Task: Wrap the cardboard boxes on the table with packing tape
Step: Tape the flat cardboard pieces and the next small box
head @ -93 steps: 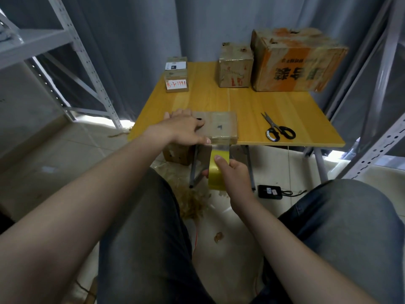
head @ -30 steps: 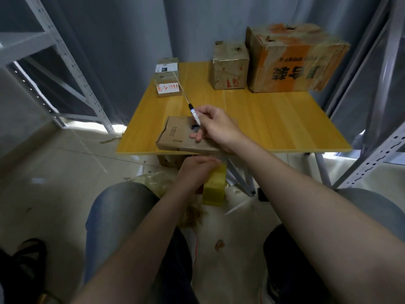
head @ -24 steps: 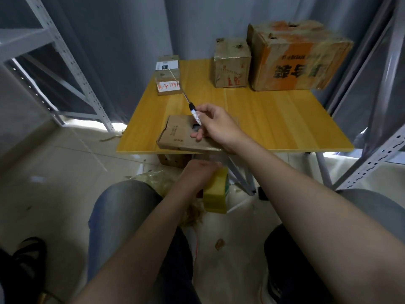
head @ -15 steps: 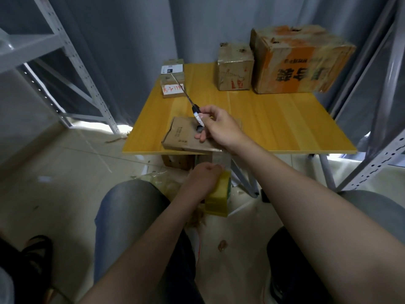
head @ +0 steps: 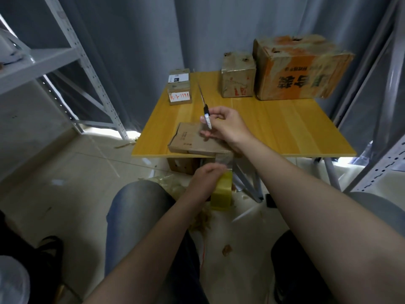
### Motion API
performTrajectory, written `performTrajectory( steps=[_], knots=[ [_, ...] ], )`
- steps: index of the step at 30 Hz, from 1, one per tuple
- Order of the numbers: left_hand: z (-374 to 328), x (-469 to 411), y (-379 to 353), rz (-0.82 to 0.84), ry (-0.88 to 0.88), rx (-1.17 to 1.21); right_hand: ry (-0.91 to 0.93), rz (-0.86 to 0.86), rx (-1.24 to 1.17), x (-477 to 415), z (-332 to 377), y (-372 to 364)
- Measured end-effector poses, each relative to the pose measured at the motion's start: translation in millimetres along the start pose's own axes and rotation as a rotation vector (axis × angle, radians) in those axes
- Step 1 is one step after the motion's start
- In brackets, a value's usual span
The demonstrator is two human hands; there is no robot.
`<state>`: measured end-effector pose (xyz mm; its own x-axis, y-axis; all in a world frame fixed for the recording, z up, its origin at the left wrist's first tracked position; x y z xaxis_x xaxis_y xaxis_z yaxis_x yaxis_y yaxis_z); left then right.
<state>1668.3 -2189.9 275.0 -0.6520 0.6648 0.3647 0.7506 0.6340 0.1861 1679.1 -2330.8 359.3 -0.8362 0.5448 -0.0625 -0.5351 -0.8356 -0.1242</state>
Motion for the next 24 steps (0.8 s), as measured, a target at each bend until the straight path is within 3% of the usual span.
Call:
performTrajectory(
  steps=[3,6,8,13,24],
  knots=[
    [-3.3,0.9,1.2,-0.04,0.009,0.055,-0.14,0.227,-0.023,14.8,10.3,5.8],
    [-5.4,2.9,-2.8,-0.012,0.036,0.105,-0.321,0.531,0.24,47.4,10.0,19.5],
    [-6.4,7.8,-7.3,0.025,0.073,0.156,-0.455,0.617,0.408,69.4,4.2,35.4],
    [-11.5,16.7,-11.4,0.025,0.117,0.249,-0.713,0.57,0.611,107.8,-1.5,80.3],
    [-8.4,14.7,-12.6,0.03,0.125,0.205,-0.762,0.426,0.753,132.7,-2.6,120.2]
  ],
)
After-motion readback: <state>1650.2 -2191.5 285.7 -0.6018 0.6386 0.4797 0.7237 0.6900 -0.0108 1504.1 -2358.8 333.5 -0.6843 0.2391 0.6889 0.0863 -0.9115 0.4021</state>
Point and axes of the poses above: each hand's wrist, its own x-axis away from the middle knuckle, its own y-axis out of the back of the hand, z = x × y, the point moved 7 cm from there along -x, towards the middle knuckle, and after that the axes turned 1 degree about y, right-handed, at the moved point
